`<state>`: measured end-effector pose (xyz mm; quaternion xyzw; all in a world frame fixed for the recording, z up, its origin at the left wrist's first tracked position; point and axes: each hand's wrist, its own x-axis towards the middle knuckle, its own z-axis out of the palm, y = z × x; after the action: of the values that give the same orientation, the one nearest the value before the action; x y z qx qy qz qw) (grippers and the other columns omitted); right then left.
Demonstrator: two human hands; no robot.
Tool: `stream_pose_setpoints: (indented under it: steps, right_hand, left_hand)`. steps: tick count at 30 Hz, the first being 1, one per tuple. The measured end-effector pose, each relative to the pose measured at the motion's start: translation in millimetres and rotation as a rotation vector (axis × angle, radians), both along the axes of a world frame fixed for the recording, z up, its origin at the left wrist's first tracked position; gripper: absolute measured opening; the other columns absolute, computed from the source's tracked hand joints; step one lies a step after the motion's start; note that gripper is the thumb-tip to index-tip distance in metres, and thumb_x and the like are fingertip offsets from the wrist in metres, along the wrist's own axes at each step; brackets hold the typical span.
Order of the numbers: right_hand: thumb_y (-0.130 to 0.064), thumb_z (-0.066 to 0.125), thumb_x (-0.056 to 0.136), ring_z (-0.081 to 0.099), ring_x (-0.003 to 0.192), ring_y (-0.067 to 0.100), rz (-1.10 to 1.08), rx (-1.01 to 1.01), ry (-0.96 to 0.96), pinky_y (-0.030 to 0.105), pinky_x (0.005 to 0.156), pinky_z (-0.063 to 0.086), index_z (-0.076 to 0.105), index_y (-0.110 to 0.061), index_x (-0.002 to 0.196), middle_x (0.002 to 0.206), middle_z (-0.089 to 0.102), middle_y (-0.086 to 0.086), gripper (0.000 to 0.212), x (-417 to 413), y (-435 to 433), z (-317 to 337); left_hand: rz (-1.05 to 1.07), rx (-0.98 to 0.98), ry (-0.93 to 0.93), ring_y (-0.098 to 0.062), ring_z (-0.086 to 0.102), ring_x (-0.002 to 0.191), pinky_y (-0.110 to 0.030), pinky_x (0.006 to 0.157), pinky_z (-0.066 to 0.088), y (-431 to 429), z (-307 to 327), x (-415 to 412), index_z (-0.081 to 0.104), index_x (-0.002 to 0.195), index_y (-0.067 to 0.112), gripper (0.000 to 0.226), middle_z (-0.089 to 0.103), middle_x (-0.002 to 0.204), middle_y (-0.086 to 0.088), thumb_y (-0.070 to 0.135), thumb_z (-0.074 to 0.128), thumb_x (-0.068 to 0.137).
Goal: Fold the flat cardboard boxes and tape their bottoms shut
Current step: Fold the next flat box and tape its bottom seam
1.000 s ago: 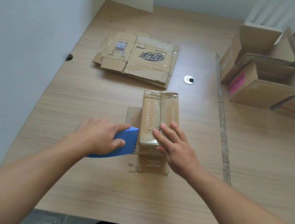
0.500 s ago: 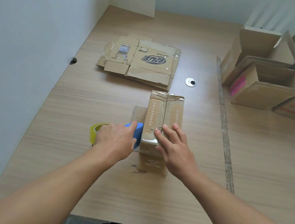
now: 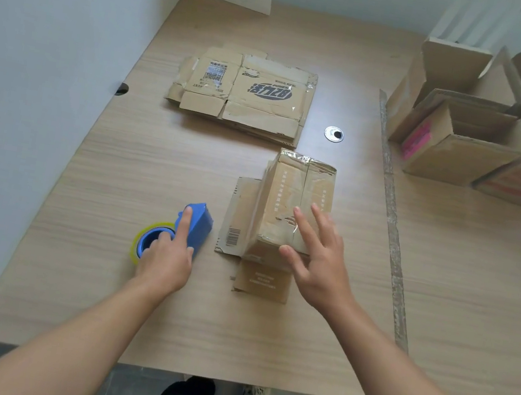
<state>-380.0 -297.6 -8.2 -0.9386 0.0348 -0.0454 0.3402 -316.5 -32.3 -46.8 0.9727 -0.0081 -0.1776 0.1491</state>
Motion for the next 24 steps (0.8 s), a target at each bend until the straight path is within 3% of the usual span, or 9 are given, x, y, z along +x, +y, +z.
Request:
stream_pose_setpoints:
  steps: [3,6,9,11,13,15,19,21,24]
  right_hand:
    - [-0.038,0.064,0.094,0.006,0.151,0.016,-0.122,0.141,0.016,0.032,0.121,0.008,0.019,-0.045,0.149,0.163,0.014,-0.006,0.071,-3,0,2]
    - [-0.037,0.064,0.094,0.013,0.149,0.009,-0.242,0.259,0.071,0.026,0.120,0.012,0.021,-0.034,0.155,0.162,0.019,-0.004,0.074,-4,0,2]
    - [-0.038,0.063,0.095,0.025,0.145,0.006,-0.330,0.406,0.150,0.023,0.117,0.019,0.018,-0.028,0.157,0.159,0.027,-0.008,0.077,-1,3,2]
    - [-0.038,0.064,0.094,0.036,0.136,0.004,-0.368,0.516,0.185,0.025,0.114,0.028,0.016,-0.032,0.157,0.152,0.035,-0.014,0.080,1,9,1]
    - [-0.039,0.066,0.093,0.044,0.125,0.001,-0.398,0.606,0.202,0.022,0.106,0.034,0.015,-0.038,0.157,0.140,0.041,-0.022,0.082,2,15,-2]
    - [-0.040,0.067,0.092,0.048,0.119,0.000,-0.424,0.664,0.213,0.020,0.100,0.036,0.014,-0.041,0.156,0.134,0.043,-0.024,0.084,2,18,-5]
    - [-0.031,0.070,0.091,0.057,0.118,0.002,-0.484,0.814,0.188,0.022,0.095,0.045,0.028,-0.041,0.153,0.135,0.056,-0.021,0.076,2,18,-8]
    - [-0.026,0.069,0.092,0.056,0.121,0.003,-0.511,0.848,0.158,0.026,0.100,0.047,0.034,-0.040,0.151,0.135,0.058,-0.020,0.070,0,18,-11]
    - [-0.025,0.067,0.094,0.056,0.120,-0.002,-0.546,0.910,0.150,0.025,0.104,0.046,0.036,-0.040,0.151,0.129,0.059,-0.028,0.066,-7,20,-13]
  left_hand:
    - [-0.007,-0.010,0.008,-0.030,0.049,0.081,-0.044,0.077,0.048,1,-8,-6,-0.016,0.153,0.039,0.079,0.045,0.101,-0.012,0.035,0.043,0.101]
    - [-0.055,0.050,0.102,-0.030,0.053,0.089,-0.039,0.076,0.046,-2,1,-6,-0.016,0.152,0.043,0.076,0.048,0.101,-0.012,0.043,0.040,0.101]
    - [-0.039,0.184,0.011,-0.035,0.047,0.116,-0.041,0.091,0.042,-13,26,2,0.018,0.154,0.029,0.061,0.048,0.126,-0.017,0.049,0.037,0.100]
    - [-0.009,-0.045,-0.113,-0.035,0.040,0.128,-0.041,0.103,0.037,-29,42,4,0.038,0.146,0.018,0.056,0.043,0.140,-0.017,0.047,0.044,0.099]
    - [0.013,-0.434,-0.045,-0.026,0.033,0.142,-0.038,0.115,0.029,-55,56,3,0.035,0.152,0.015,0.067,0.037,0.154,-0.009,0.047,0.054,0.096]
    - [0.068,-0.667,0.113,-0.017,0.033,0.144,-0.031,0.116,0.028,-83,61,-3,0.028,0.156,0.017,0.079,0.038,0.155,0.000,0.052,0.060,0.092]
    - [0.211,-0.642,0.053,-0.020,0.046,0.133,-0.030,0.098,0.037,-118,46,-13,0.032,0.154,0.024,0.069,0.059,0.133,0.004,0.053,0.054,0.095]
    - [0.313,-0.639,-0.016,-0.020,0.049,0.132,-0.032,0.103,0.038,-123,38,-13,0.044,0.148,0.026,0.054,0.060,0.137,0.004,0.048,0.050,0.099]
    - [0.458,-0.850,0.016,-0.012,0.053,0.128,-0.024,0.105,0.038,-124,28,-15,0.056,0.139,0.024,0.043,0.060,0.137,0.005,0.040,0.053,0.099]
